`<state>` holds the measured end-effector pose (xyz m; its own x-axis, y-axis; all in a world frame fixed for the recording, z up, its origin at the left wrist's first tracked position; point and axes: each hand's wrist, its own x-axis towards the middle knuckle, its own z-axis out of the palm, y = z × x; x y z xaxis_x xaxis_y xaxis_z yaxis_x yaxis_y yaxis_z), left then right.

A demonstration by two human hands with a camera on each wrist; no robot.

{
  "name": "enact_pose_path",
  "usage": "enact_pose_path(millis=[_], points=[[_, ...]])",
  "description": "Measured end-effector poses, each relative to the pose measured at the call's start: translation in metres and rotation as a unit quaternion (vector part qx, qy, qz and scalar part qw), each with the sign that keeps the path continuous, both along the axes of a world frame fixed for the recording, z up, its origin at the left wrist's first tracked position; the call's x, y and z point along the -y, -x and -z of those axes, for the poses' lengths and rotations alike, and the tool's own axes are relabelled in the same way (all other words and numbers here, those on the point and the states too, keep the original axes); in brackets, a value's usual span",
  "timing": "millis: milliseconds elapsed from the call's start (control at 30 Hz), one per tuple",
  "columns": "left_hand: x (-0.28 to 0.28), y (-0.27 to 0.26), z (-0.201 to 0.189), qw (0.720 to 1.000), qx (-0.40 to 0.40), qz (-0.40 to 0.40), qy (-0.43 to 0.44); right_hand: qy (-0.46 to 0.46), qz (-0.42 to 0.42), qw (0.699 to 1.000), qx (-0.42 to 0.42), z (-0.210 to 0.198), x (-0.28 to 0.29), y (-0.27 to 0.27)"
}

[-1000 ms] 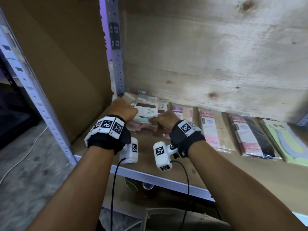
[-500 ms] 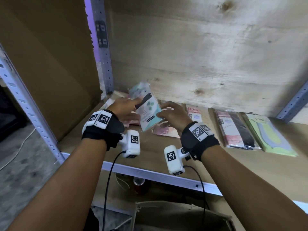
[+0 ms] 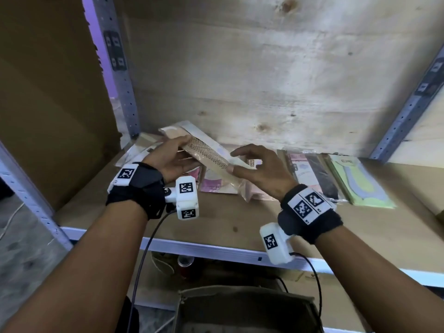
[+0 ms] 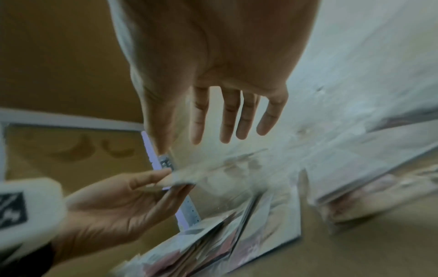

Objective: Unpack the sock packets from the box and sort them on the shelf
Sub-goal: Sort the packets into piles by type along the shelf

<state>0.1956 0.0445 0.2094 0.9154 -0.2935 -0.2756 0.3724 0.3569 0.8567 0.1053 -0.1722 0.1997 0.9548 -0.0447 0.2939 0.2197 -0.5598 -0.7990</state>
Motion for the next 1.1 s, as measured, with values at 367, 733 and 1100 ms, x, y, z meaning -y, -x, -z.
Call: enact_pose_path(millis=[367, 733, 1100], points=[[0.038, 0.006, 0.012, 0.996, 0.006, 0.093, -0.006, -0.198, 0.054, 0.968, -0.143, 0.018, 0.056, 0.011], [0.035, -0.007, 0.019, 0.994, 0.006, 0.102, -0.031, -0.316, -0.005, 0.931, -0.183, 0.015, 0.097, 0.030], [0.039, 0.002, 0.029, 0.971, 0.058, 0.177, -0.149, -0.342, 0.009, 0.920, -0.190, 0.021, 0.107, 0.040]])
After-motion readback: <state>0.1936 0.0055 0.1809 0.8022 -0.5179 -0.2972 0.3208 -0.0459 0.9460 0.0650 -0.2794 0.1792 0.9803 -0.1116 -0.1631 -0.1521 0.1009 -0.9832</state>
